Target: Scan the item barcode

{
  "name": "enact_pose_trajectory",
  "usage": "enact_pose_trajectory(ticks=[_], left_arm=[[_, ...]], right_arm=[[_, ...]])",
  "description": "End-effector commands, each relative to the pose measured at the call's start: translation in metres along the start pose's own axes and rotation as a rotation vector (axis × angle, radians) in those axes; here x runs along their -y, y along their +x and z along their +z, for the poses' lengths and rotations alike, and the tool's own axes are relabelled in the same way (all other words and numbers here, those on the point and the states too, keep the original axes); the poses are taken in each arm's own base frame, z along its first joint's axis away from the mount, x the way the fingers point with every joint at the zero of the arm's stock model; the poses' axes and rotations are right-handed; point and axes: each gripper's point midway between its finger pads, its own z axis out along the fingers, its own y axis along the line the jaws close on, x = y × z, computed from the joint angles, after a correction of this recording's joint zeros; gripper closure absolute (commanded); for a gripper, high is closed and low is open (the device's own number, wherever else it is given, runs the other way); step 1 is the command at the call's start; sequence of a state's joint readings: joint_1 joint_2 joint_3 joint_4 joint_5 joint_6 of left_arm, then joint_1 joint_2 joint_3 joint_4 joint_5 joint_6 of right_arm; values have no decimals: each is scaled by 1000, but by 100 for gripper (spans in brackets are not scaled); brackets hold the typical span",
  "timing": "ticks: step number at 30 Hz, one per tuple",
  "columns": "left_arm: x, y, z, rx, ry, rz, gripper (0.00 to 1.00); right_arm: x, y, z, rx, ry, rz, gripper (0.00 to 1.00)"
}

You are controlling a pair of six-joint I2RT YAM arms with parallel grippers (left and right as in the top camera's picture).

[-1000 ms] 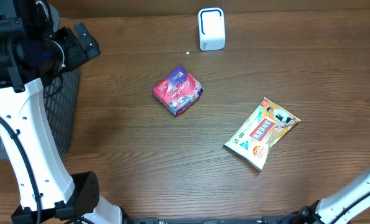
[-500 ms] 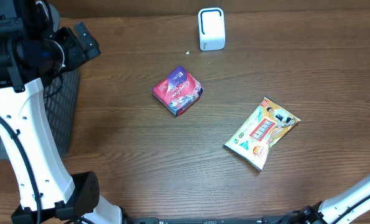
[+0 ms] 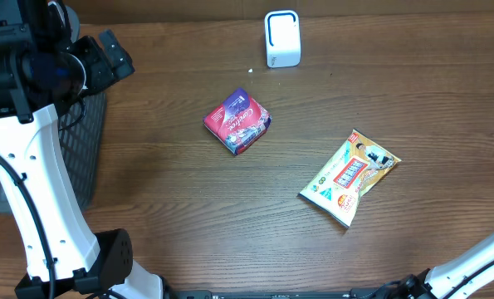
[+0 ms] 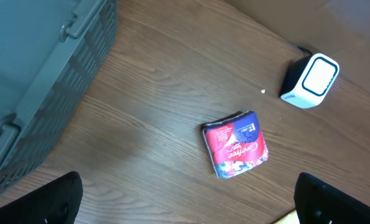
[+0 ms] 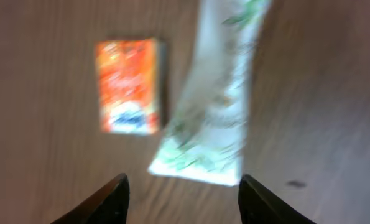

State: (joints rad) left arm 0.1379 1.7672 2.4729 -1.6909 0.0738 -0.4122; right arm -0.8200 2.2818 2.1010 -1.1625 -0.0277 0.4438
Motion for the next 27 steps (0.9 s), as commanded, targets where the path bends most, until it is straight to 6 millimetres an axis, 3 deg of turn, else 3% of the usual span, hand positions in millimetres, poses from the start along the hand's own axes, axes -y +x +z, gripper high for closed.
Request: enact_pose_trajectory(ticks=[1, 4, 5, 6, 8, 9, 11, 13, 14, 20, 24, 26, 27], left_arm=[[0, 0, 1, 0, -4, -2, 0], [0, 0, 1, 0, -4, -3, 0], [0, 0, 1, 0, -4, -2, 0], [0, 0, 1, 0, -4, -3, 0], [0, 0, 1, 0, -4, -3, 0], [0, 0, 1, 0, -4, -3, 0], [0, 0, 1, 0, -4, -2, 0], [0, 0, 1, 0, -4, -3, 0], [0, 0, 1, 0, -4, -3, 0], [0, 0, 1, 0, -4, -3, 0], [0, 0, 1, 0, -4, -3, 0], [0, 0, 1, 0, -4, -2, 0], [0, 0, 1, 0, -4, -3, 0]], right_arm=[[-66, 12, -66, -52, -364, -41, 44], [-110, 42, -96, -178, -623, -119, 44], [-140, 73, -118, -263, -804, -261, 44], [-149, 89, -123, -300, -839, -311, 44], [-158, 121, -123, -360, -818, -390, 41], [-166, 164, -118, -426, -755, -511, 33], [-173, 202, -111, -467, -689, -627, 21], [-179, 240, -103, -495, -609, -740, 2], [-180, 256, -99, -504, -558, -786, 0], [-195, 357, -91, -509, -392, -1085, 0], [-220, 430, -105, -495, -465, -1264, 0], [-231, 457, -111, -476, -507, -1320, 0], [-241, 484, -119, -462, -548, -1355, 0]])
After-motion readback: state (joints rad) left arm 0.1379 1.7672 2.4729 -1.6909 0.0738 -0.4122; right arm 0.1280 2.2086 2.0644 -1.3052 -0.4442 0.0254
